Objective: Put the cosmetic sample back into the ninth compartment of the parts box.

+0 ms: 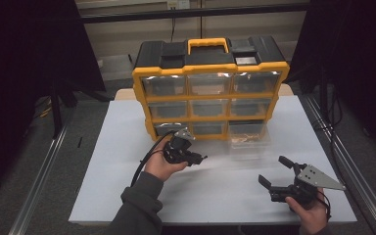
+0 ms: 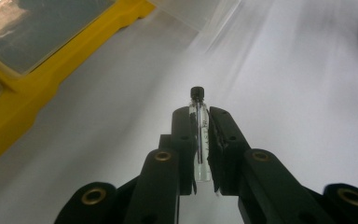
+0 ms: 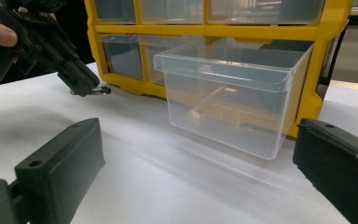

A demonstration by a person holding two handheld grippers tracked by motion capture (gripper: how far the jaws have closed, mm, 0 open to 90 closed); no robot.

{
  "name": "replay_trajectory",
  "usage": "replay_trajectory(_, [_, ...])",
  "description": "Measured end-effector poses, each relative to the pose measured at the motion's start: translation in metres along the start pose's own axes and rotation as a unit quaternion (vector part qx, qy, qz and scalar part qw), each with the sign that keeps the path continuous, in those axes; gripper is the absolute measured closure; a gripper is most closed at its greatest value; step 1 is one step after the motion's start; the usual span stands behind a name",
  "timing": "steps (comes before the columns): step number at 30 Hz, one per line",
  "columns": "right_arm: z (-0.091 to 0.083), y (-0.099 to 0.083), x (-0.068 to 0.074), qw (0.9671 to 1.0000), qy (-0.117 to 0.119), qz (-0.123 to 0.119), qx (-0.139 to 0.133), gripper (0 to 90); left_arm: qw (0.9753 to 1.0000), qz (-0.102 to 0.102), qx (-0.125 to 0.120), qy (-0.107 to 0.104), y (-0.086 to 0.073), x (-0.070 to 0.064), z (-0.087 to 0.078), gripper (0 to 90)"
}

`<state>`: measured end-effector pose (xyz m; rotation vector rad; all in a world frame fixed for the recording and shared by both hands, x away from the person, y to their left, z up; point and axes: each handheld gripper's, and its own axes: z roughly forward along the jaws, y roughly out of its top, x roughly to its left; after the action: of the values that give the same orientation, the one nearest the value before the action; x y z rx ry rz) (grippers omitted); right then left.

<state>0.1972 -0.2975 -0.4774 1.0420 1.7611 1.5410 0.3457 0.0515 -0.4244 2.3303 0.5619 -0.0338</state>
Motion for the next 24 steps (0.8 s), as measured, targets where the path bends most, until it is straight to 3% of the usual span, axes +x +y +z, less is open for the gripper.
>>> replay_trajectory(1, [0.000,0.000,0.000,1.0000,0.000,0.001,0.001,0.9,0.9998,-0.001,0.005,0.018,0.002,-0.002,-0.001,81.3])
replay_trajectory(2, [0.000,0.000,0.000,1.0000,0.001,0.002,0.002,0.9,1.0000,-0.002,-0.004,-0.002,0.003,0.000,-0.001,81.3])
replay_trajectory(4, [0.000,0.000,0.000,1.0000,0.002,0.000,0.001,0.9,1.0000,0.000,0.002,0.001,0.005,0.000,-0.003,81.3])
replay_trajectory(13, [0.000,0.000,0.000,1.0000,0.003,0.000,0.002,0.9,0.9998,-0.003,-0.016,-0.008,0.016,-0.001,-0.007,81.3])
replay_trajectory(24, [0.001,0.000,0.001,1.0000,0.006,0.000,0.004,0.9,0.9999,-0.003,-0.009,-0.013,0.030,-0.002,-0.014,81.3])
